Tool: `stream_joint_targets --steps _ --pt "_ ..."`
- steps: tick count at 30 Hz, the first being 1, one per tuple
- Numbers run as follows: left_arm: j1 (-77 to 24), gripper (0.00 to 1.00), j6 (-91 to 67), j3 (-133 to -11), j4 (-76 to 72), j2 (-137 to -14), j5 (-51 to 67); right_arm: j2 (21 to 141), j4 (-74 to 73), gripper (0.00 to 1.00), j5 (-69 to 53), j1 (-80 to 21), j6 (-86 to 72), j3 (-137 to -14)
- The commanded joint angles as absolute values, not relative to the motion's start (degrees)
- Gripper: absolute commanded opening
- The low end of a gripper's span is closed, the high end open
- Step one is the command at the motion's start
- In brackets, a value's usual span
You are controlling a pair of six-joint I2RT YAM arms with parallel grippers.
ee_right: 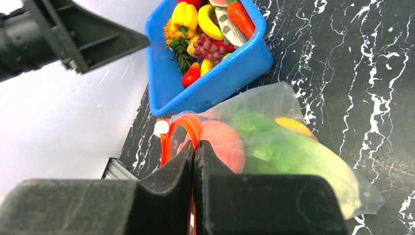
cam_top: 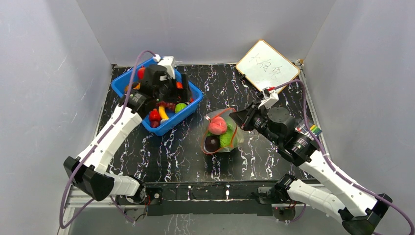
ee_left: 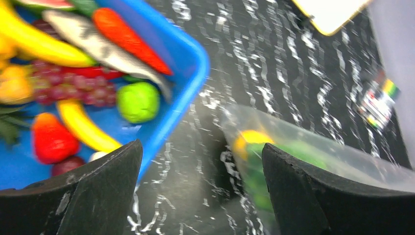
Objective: Place the food in the zip-top bag and seal the zipper
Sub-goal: Adjust the zipper food storage bag at the center of the board, then pick up the fake vegetable from the bin.
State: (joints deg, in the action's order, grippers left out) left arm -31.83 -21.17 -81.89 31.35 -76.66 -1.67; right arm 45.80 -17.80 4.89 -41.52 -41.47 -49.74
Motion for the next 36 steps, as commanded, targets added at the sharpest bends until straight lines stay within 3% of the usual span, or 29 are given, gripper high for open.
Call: stream_joint_targets --steps 1,10,13,15,19,25,30,36 --pt "-21.85 0.91 -17.84 -82.48 34.06 -77.95 -1.46 43.56 -11.90 0.00 4.37 -41.59 -41.50 -50.30" --pt "-12.18 0.89 -12.32 -81.61 28.33 -86.27 -7.04 44.38 -12.08 0.00 3.05 -41.62 -41.28 -50.71" --pt "-8.84 0.80 -13.54 -81.55 24.40 -88.79 -9.77 44.85 -12.17 0.00 2.86 -41.64 -41.25 -50.86" --pt "-6.43 0.79 -14.05 -81.96 22.24 -90.56 -8.89 45.39 -12.61 0.00 2.82 -41.65 -40.85 -51.42" --pt "-3.96 0.85 -13.02 -85.41 21.03 -95.19 -10.39 45.92 -12.66 0.00 3.50 -41.65 -40.44 -52.09" --pt "-0.63 0.86 -12.04 -92.04 21.61 -101.69 -7.75 46.91 -12.86 0.00 3.46 -41.58 -40.60 -52.60" --pt "1.96 0.91 -12.25 -92.92 20.98 -103.71 -3.26 47.46 -12.92 0.00 3.06 -41.63 -40.78 -53.11" --pt "4.44 0.90 -13.98 -90.53 17.94 -104.71 3.03 47.29 -12.84 0.00 3.35 -41.67 -41.03 -52.76"
